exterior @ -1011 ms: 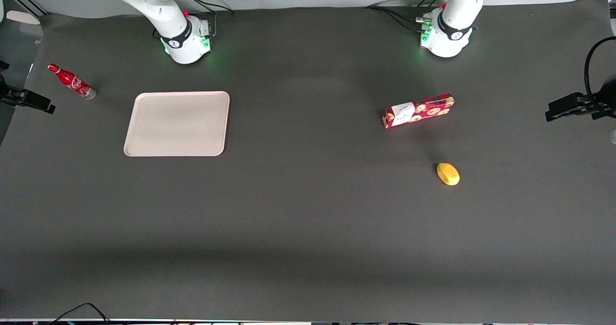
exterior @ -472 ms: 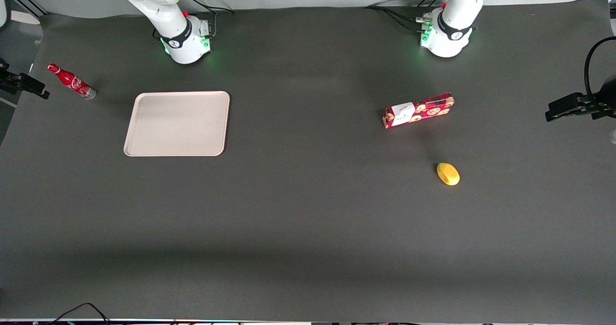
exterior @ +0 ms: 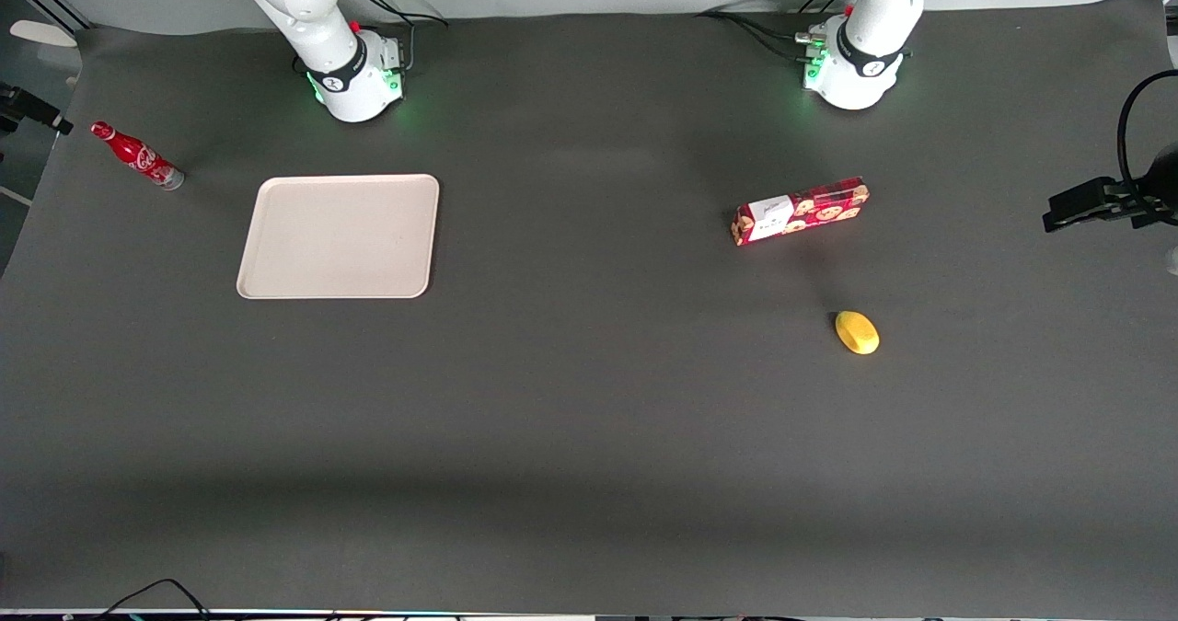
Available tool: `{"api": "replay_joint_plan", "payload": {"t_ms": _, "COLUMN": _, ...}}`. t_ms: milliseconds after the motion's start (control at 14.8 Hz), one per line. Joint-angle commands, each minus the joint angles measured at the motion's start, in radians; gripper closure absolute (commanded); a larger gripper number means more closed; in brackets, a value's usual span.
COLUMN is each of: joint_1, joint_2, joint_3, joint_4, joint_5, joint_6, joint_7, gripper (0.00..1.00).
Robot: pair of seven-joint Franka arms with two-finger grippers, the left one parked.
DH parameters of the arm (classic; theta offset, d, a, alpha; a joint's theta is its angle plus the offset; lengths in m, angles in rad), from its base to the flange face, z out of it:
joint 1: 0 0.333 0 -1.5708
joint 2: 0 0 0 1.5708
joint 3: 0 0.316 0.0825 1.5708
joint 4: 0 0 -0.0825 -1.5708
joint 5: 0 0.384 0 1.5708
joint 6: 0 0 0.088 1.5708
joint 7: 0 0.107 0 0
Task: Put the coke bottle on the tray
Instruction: 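Lower the open right gripper over the red Coca-Cola bottle's cap end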
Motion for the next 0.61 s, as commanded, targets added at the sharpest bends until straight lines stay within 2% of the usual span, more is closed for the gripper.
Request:
{"api": "replay_joint_plan", "payload": {"t_ms": 0, "joint_1": -0.112, "joint_2": -0.022, "joint_3": 0.013, "joint_4": -0.060, "joint_5": 0.026, "joint_6": 0.025, "joint_7": -0.022, "gripper": 0.00}}
{"api": "replay_joint_plan", "payload": {"t_ms": 135, "joint_1": -0.166, "joint_2": -0.016, "joint_3": 0.013, "joint_4": -0.079, "joint_5": 0.026, "joint_6": 0.053, "joint_7": -0.031, "gripper": 0.00}}
{"api": "replay_joint_plan", "payload": {"t_ms": 337, "joint_1": -0.241, "joint_2": 0.007, "joint_3": 0.012, "joint_4": -0.143, "joint_5": 0.026, "joint_6": 0.189, "joint_7": -0.108, "gripper": 0.00}}
{"api": "replay_joint_plan", "payload": {"t_ms": 472, "joint_1": -0.243, "joint_2": 0.046, "joint_3": 0.012, "joint_4": -0.140, "joint_5": 0.032, "joint_6": 0.202, "joint_7": -0.111, "gripper": 0.00}}
{"api": "replay_joint_plan", "payload": {"t_ms": 539, "joint_1": -0.244, "joint_2": 0.054, "joint_3": 0.012, "joint_4": -0.142, "joint_5": 0.061, "joint_6": 0.206, "joint_7": -0.111, "gripper": 0.00}}
